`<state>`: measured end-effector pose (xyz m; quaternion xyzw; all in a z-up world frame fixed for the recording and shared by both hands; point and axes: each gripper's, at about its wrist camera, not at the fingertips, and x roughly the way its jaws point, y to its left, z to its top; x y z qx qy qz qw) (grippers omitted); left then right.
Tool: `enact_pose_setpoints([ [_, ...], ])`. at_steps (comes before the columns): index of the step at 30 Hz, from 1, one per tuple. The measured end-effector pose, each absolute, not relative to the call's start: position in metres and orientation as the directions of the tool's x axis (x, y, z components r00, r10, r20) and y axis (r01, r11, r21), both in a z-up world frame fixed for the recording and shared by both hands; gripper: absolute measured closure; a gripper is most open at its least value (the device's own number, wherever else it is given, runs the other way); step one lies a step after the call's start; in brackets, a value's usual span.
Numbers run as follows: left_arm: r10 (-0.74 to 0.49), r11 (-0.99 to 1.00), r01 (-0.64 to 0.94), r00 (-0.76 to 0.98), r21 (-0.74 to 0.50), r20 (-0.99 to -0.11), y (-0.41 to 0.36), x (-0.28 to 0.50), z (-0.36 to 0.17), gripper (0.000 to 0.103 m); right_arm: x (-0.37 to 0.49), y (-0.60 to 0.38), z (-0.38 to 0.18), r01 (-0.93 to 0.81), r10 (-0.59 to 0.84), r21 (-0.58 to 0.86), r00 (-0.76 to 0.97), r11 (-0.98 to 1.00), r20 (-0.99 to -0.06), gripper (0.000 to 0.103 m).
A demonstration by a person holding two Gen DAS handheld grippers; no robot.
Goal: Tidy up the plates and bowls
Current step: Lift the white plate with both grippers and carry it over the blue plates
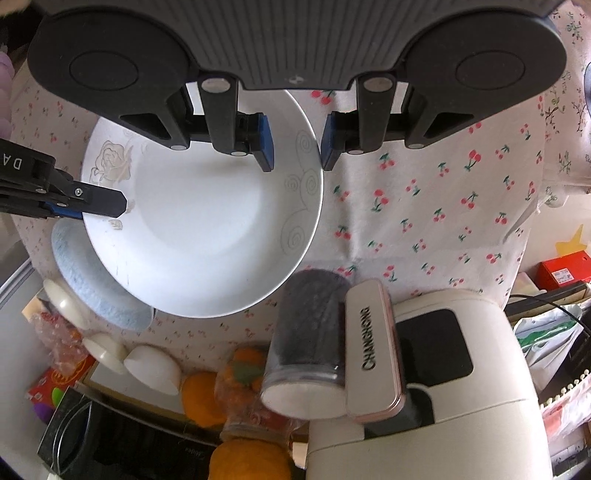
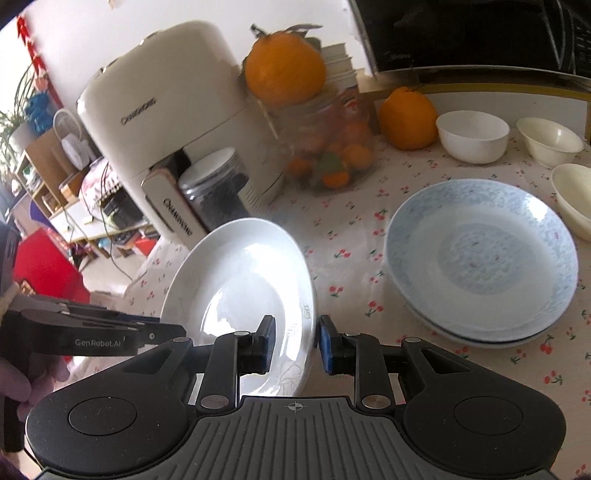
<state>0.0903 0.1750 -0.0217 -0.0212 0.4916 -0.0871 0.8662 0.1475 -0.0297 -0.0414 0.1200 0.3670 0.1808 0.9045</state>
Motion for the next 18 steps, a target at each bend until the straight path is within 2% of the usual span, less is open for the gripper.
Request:
enact_pose_setpoints([
  [18,-0.23,0.972,0.17,0.55,-0.163,-0.803,0.13,0.105,-0.004,0.079,0.168,-0.092,-0.024,-0.126,0.374,0.419,0.716,0.899,-0.589,0.079],
])
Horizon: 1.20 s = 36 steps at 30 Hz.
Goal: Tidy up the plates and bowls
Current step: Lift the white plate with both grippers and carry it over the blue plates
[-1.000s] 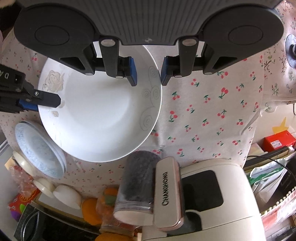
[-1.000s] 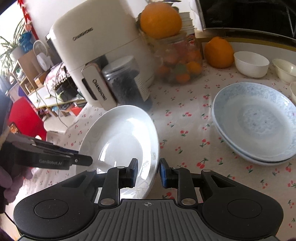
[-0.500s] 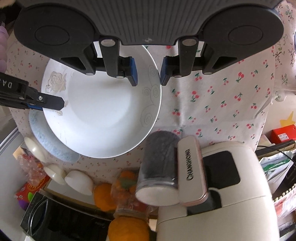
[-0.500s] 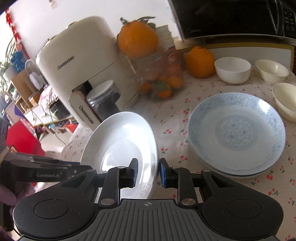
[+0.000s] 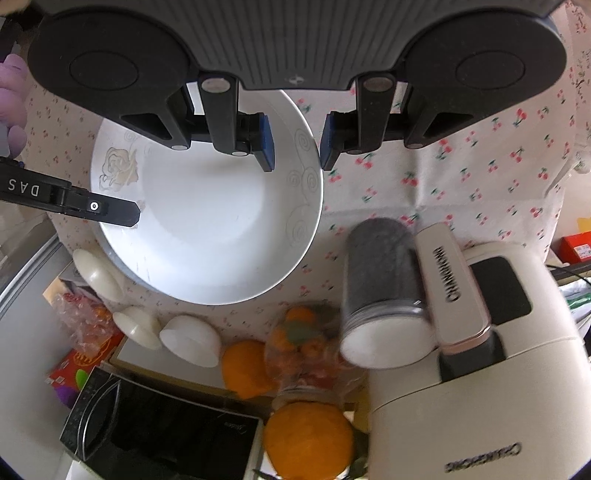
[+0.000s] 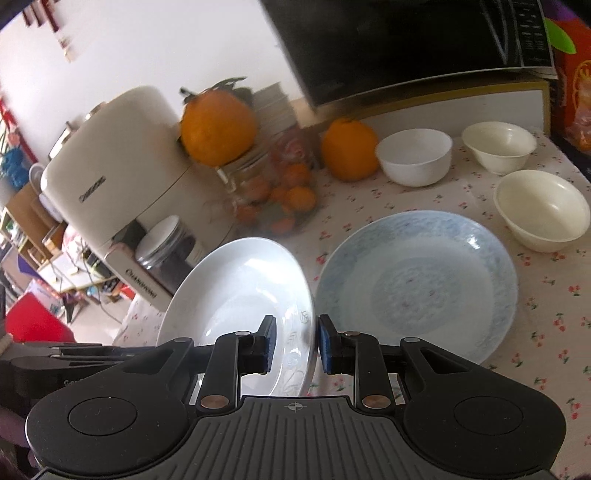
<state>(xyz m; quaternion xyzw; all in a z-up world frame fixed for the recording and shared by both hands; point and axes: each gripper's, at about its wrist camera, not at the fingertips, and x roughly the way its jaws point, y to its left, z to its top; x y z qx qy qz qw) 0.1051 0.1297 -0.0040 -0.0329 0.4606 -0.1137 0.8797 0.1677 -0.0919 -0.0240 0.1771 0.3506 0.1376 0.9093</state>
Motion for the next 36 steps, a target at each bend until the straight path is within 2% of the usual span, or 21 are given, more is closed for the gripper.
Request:
enact_pose_setpoints([
  [25,-0.251,0.968,0.155,0.572,-0.197,-0.781,0.041,0.147,-0.012,0.079,0.194,-0.184,-0.028,0.076,0.258,0.463,0.746,0.883,-0.614,0.079],
  [36,-0.182,0.982,0.152,0.58,-0.113,-0.794,0.013,0.153,-0.021,0.079,0.199,-0.196,-0.038,0.127,0.214,0.442,0.737,0.888,-0.642,0.079],
])
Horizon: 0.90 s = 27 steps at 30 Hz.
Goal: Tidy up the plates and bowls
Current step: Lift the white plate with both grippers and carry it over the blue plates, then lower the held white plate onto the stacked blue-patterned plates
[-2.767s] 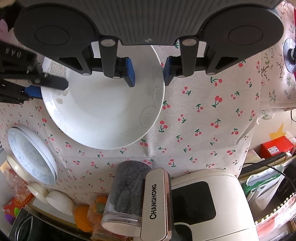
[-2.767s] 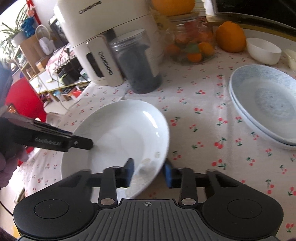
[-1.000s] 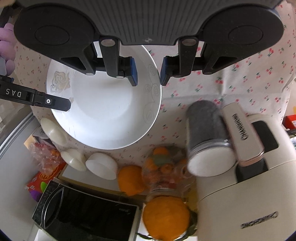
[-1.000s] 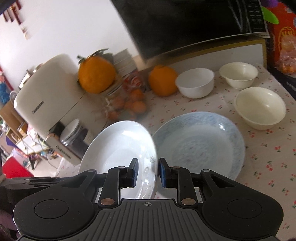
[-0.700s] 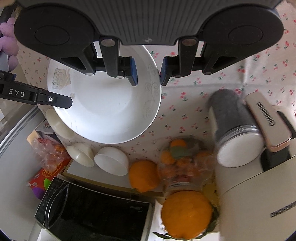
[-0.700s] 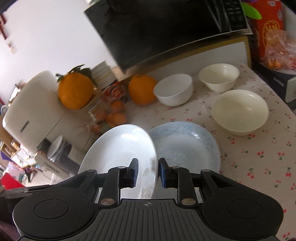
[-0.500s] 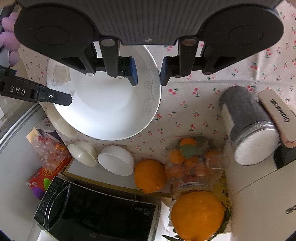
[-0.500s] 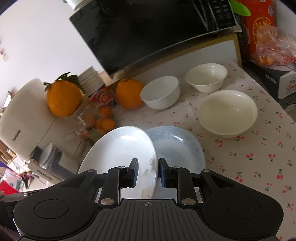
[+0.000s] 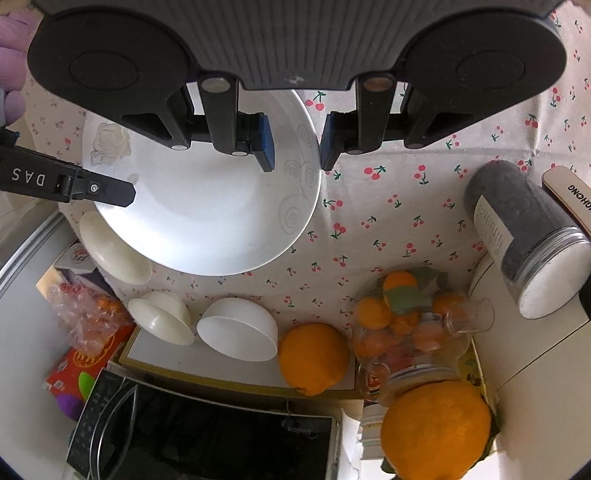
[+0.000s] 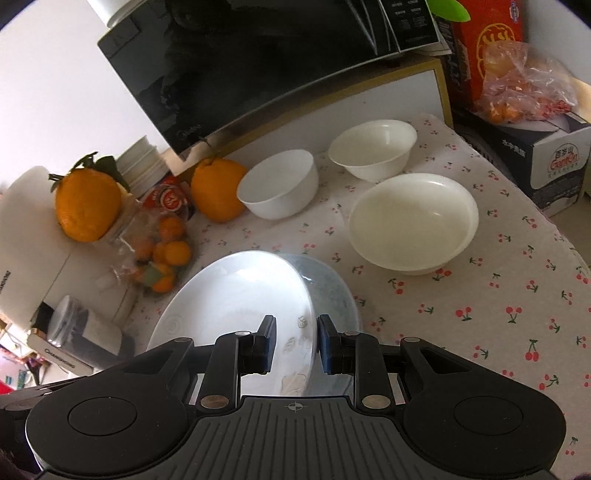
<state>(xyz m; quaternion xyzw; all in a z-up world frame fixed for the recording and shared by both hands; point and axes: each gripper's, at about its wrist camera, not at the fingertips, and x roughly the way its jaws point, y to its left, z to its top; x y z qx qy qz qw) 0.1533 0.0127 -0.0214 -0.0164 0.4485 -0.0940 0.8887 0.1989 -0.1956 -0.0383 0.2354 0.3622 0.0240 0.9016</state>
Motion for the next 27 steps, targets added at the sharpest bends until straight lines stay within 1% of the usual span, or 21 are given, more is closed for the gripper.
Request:
enact_pose_setpoints([
  [10,-0.133,0.984,0.175,0.584,-0.037,-0.801,-0.004,0.155,-0.031,0.079,0.2,-0.197,-0.042,0.148,0.166,0.394,0.733,0.907,-0.659,0.079],
  [20,-0.079,0.975,0.214,0.604,0.066,-0.793,-0.018,0.152,-0.036,0.079,0.201,-0.191,-0.046,0.155,0.122,0.33,0.721,0.931,-0.682,0.079],
  [27,-0.051,0.961,0.243,0.62,0.13,-0.783,-0.025,0.148,-0.038,0.079,0.201,-0.181,-0.046,0.138,0.074,0.245,0.717,0.96,-0.693,0.079],
])
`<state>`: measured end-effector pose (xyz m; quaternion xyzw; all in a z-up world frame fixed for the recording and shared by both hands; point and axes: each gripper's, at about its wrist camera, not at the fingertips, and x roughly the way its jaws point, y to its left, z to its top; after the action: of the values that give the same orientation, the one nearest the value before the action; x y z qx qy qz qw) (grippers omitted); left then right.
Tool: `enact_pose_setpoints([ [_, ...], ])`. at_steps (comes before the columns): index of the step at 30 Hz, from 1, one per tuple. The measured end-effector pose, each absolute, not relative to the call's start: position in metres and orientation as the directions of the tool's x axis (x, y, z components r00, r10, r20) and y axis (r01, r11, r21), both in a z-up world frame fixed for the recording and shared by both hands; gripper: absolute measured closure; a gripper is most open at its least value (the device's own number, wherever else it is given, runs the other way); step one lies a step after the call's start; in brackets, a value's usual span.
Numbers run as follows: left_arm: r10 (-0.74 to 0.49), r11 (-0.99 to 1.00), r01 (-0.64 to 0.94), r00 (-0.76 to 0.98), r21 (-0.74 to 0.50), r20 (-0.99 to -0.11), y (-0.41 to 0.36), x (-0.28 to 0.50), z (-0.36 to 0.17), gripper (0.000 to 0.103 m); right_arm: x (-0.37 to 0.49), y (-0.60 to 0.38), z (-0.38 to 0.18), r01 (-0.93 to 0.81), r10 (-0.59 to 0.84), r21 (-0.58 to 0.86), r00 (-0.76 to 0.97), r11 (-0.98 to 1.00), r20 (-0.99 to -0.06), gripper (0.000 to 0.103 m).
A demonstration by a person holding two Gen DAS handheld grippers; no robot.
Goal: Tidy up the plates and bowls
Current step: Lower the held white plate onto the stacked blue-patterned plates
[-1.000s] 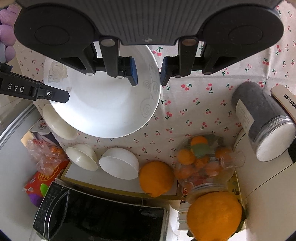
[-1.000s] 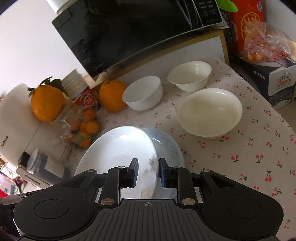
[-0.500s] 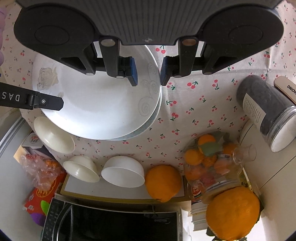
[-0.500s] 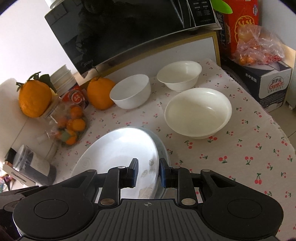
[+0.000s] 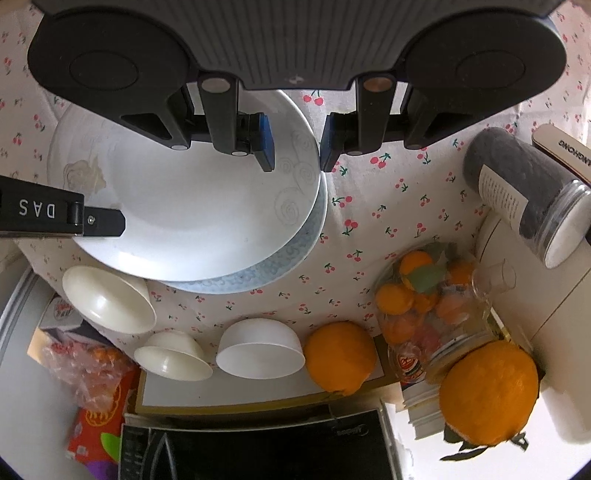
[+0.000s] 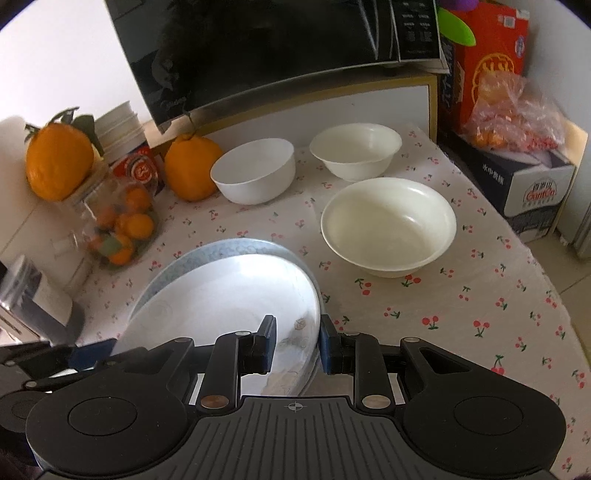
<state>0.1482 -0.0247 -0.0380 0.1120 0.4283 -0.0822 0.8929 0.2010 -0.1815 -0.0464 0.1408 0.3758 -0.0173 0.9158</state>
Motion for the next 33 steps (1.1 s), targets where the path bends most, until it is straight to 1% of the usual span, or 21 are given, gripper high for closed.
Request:
enact_pose_setpoints([
  [7,-0.047,0.956,0.255,0.621,0.146,-0.783,-0.025,0.147,-0.039,0.079,0.201,-0.175,-0.047,0.124,0.035,0.166,0.692,0.978,-0.721,0.082],
  [13,-0.049,0.955,0.26,0.62,0.146,-0.783,-0.026,0.145,-0.038,0.079,0.201,-0.176,-0.047,0.137,0.041,0.174,0.661,0.975,-0.75,0.082],
  [25,-0.052,0.959,0.252,0.611,0.132,-0.79,-0.025,0.142,-0.037,0.078,0.201,-0.17,-0.045,0.103,0.012,0.103,0.647,0.989,-0.762,0.082],
  [29,-0.036,0.963,0.233,0.613,0.136,-0.79,-0.022,0.144,-0.037,0.077,0.203,-0.167,-0.046,0.087,0.001,0.075,0.651,0.993,-0.759,0.086],
  [33,-0.034,0.964,0.229,0.608,0.134,-0.793,-0.02,0.145,-0.039,0.076,0.206,-0.167,-0.051,0.083,0.013,0.085,0.634,0.993,-0.774,0.086],
])
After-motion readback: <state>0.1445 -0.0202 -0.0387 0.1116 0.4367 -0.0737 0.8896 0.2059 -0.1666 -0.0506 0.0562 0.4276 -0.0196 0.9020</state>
